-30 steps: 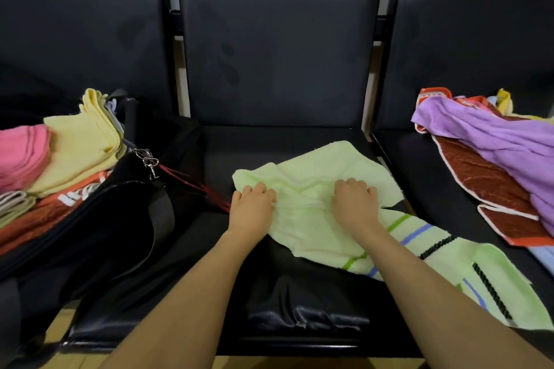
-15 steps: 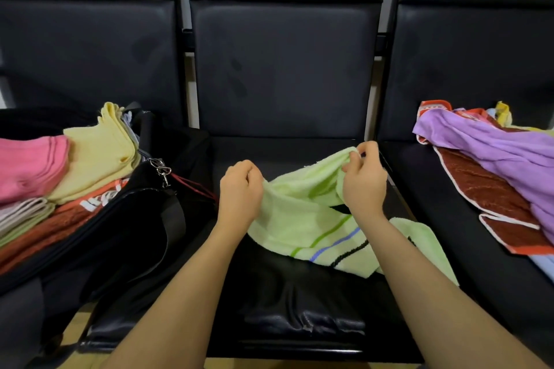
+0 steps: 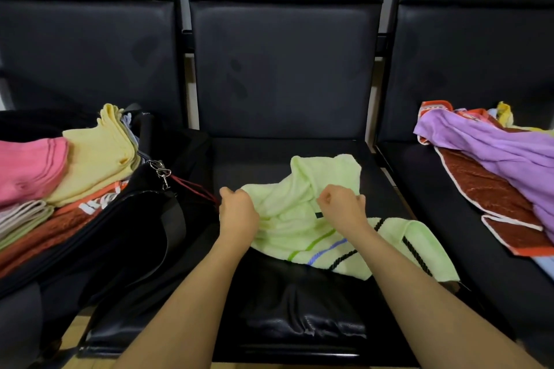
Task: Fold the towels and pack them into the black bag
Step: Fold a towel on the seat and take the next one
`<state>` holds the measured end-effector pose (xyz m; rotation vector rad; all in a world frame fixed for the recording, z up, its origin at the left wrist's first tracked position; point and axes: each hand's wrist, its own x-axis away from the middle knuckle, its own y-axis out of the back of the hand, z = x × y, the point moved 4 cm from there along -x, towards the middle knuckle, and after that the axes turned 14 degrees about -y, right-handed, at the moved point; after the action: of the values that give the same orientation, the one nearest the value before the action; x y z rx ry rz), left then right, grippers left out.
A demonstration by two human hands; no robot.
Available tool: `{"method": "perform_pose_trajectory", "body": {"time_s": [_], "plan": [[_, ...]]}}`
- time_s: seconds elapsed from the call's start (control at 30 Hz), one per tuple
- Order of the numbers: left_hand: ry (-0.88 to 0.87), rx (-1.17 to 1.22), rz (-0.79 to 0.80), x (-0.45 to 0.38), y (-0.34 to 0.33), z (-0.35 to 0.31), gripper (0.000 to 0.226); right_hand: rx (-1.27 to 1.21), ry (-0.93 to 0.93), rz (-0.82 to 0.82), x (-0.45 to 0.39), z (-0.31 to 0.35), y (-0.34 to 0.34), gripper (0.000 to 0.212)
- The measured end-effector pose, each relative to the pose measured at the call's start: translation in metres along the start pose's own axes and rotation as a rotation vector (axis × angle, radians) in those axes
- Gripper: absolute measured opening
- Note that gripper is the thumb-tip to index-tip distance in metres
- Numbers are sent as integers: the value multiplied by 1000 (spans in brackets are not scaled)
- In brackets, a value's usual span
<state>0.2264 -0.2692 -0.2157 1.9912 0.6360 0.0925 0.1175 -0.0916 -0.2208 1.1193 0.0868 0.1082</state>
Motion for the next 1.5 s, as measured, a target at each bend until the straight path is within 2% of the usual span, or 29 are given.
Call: {"method": "perform_pose_trajectory", "body": {"time_s": [0.1, 0.3, 0.37, 0.47, 0.57, 0.67, 0.73, 0.8, 0.9, 1.0, 1.07, 1.17, 1.27, 1.33, 1.4, 1.5], "plan": [[-28, -44, 6, -3, -3, 4, 17, 171, -35, 93, 5, 7, -19, 28], [-109, -141, -120, 7, 15, -7, 35, 182, 8, 16, 14, 17, -23, 12], [-135, -114, -162, 8, 22, -11, 35, 46, 25, -25, 13, 20, -16, 10], [-148, 18, -257, 8, 32, -17, 23, -418, 20, -64, 12, 23, 5, 12], [-164, 54, -338, 8, 43, -21, 21, -820, -13, -199, 18, 26, 39, 10], [-186, 33, -351, 7, 49, -23, 23, -977, 10, -400, 27, 25, 68, 6], [-205, 41, -368, 9, 52, -28, 21, -991, 93, -503, 34, 26, 80, 19], [-235, 175, -394, 11, 56, -34, 15, -932, 155, -524, 39, 29, 83, 30], [-352, 415, -419, 13, 57, -45, 12, -762, 232, -377, 42, 35, 75, 35], [-501, 489, -413, 16, 53, -58, 12, -481, 328, -43, 43, 48, 58, 25], [-599, 492, -393, 18, 50, -68, 12, -345, 343, 57, 45, 52, 48, 26], [-646, 531, -348, 24, 48, -79, 15, -537, 293, -18, 46, 46, 52, 9], [-499, 606, -283, 24, 43, -75, 22, -823, 103, -12, 40, 34, 58, 12], [-442, 481, -296, 22, 38, -69, 17, -953, 31, 28, 40, 30, 61, 18], [-418, 379, -259, 20, 32, -68, 13, -999, 9, 84, 41, 28, 64, 23], [-414, 368, -160, 20, 27, -77, 24, -967, 50, 189, 45, 29, 63, 22]]}}
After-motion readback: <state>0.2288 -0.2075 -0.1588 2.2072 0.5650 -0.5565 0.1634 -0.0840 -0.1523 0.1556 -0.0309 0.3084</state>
